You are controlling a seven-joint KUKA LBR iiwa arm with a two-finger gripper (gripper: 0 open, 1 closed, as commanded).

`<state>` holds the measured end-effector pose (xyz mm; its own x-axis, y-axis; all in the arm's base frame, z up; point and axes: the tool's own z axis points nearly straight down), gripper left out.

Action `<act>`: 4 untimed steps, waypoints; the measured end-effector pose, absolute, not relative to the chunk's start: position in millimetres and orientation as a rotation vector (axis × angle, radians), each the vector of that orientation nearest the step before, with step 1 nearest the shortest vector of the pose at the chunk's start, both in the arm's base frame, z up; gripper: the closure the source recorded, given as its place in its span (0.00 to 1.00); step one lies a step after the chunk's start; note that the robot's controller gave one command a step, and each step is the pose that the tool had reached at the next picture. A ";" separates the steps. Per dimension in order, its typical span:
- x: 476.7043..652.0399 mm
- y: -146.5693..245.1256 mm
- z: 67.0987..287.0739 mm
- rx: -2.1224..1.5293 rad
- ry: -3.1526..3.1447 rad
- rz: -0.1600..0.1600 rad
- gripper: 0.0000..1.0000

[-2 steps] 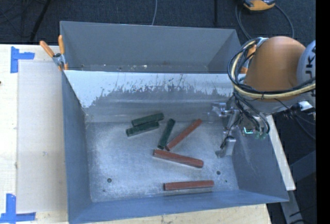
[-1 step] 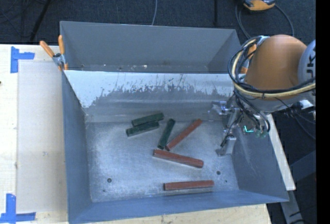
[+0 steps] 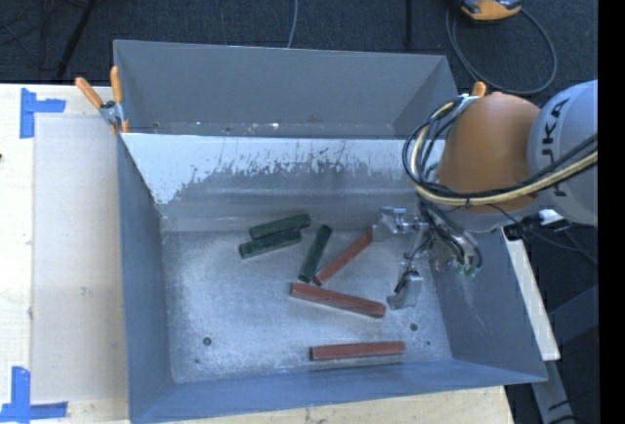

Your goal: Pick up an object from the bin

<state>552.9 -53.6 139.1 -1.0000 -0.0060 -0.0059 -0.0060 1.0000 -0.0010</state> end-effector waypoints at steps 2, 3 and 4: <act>530.3 -25.3 70.2 0.022 3.141 0.000 1.00; 530.3 -25.2 70.2 0.021 3.141 0.000 1.00; 525.4 -38.9 206.3 0.059 3.140 0.001 1.00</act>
Offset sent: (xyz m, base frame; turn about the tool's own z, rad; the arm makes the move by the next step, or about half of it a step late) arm -0.0231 0.0281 -0.0691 0.0228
